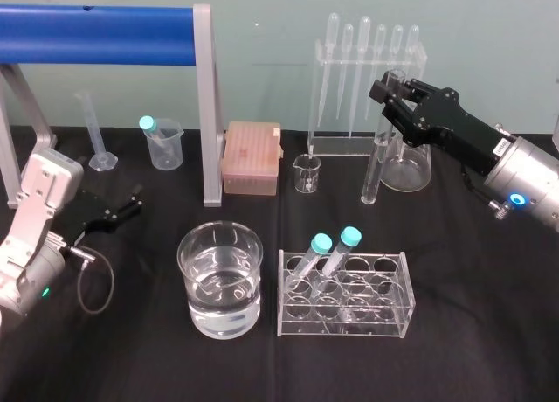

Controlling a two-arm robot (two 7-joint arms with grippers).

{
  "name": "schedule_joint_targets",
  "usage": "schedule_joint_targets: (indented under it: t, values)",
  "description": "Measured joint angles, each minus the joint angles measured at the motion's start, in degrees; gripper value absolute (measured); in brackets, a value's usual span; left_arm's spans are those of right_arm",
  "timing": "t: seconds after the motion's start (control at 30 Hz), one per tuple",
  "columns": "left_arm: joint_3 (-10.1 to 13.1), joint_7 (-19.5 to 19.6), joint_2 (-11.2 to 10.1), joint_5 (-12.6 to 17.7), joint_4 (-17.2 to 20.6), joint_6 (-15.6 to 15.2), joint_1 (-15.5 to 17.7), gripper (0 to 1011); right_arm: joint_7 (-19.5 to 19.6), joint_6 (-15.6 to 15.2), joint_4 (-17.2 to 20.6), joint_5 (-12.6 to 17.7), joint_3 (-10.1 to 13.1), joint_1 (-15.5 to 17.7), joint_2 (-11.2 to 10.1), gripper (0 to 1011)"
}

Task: Hold the test tube with one hand and immerse one end into the beaker, then return it to the test tube rack.

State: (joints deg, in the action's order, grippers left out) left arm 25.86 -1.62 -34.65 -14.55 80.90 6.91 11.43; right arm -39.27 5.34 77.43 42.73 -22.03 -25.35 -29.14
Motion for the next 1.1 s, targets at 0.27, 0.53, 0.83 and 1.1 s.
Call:
schedule_joint_targets:
  t: [0.27, 0.53, 0.83, 1.1]
  values:
    - [0.0, 0.0, 0.0, 0.0, 0.0, 0.0, 0.0, 1000, 0.0, 0.0, 0.0, 0.0, 0.0, 0.0, 0.0, 225]
    - [0.0, 0.0, 0.0, 0.0, 0.0, 0.0, 0.0, 1000, 0.0, -0.1, 0.0, 0.0, 0.0, 0.0, 0.0, 225]
    - [0.0, 0.0, 0.0, 0.0, 0.0, 0.0, 0.0, 1000, -4.0, 0.3, -0.6, 1.6, -1.0, -2.8, 1.9, 225]
    - [0.0, 0.0, 0.0, 0.0, 0.0, 0.0, 0.0, 1000, -12.1, 0.4, -2.9, 3.4, -6.0, -8.4, 5.7, 225]
